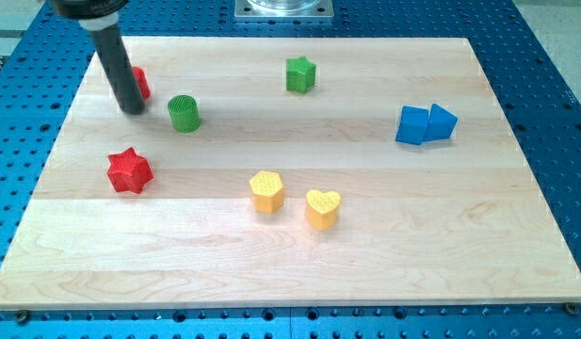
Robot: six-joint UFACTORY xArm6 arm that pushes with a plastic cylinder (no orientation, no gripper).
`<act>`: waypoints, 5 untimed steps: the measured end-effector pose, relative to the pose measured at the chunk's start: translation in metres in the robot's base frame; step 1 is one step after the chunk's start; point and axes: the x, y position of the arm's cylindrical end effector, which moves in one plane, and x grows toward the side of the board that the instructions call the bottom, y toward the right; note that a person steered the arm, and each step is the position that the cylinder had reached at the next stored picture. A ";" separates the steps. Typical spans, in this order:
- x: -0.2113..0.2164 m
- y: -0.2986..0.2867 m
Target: Move red star to the bottom left of the green circle
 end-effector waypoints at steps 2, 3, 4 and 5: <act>-0.035 -0.002; 0.031 -0.048; 0.121 -0.075; 0.191 -0.048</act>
